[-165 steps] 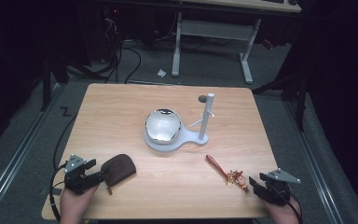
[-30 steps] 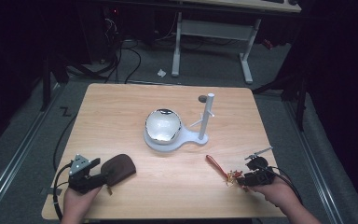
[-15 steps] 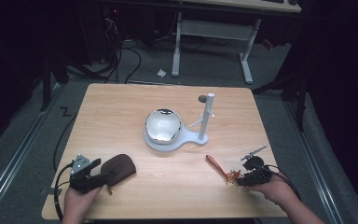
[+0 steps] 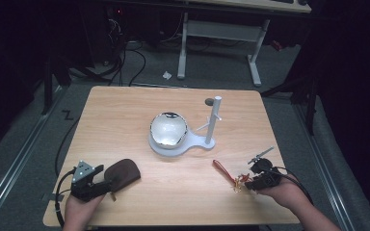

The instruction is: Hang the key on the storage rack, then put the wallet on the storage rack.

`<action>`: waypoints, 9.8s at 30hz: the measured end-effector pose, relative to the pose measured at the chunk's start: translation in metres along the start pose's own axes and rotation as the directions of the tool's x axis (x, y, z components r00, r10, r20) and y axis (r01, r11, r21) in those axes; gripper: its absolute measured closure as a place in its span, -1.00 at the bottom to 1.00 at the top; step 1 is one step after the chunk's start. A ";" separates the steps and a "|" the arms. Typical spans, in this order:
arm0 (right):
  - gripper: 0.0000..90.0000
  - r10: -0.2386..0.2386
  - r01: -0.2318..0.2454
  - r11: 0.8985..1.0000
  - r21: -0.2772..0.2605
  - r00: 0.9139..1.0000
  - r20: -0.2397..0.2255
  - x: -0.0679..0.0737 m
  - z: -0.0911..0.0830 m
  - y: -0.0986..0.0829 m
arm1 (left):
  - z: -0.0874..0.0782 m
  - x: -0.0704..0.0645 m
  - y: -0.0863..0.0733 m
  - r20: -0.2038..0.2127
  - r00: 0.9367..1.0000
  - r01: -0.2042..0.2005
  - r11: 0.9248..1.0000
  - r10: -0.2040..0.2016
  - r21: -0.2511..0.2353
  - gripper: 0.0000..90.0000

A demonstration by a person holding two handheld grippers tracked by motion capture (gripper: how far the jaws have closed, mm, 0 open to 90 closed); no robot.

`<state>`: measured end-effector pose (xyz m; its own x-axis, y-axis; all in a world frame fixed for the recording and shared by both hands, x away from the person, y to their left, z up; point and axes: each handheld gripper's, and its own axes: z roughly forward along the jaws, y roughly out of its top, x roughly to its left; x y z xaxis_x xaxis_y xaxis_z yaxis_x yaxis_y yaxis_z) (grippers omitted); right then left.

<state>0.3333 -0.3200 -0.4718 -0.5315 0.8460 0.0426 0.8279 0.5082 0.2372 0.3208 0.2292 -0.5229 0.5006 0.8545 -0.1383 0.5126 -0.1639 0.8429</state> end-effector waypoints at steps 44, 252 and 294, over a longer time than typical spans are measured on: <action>0.47 -0.090 0.088 0.996 0.034 0.994 0.069 0.031 -0.104 0.047 | -0.007 0.001 -0.001 0.019 1.000 -0.002 1.000 0.003 -0.029 -0.36; 0.08 0.167 -0.120 0.750 -0.650 0.986 0.011 0.033 0.036 -0.044 | -0.008 0.019 -0.007 0.059 0.992 0.107 0.994 -0.108 0.027 0.39; 0.12 0.162 -0.143 0.771 -0.620 0.986 -0.026 0.031 0.044 -0.046 | -0.012 0.000 -0.001 0.007 0.999 0.035 0.998 -0.035 -0.056 0.92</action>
<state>0.2869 -0.3096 -0.5242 -0.3948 0.9127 0.1053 0.6034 0.1711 0.7789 0.3116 0.2352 -0.5169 0.4870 0.8564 -0.1712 0.4900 -0.1056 0.8653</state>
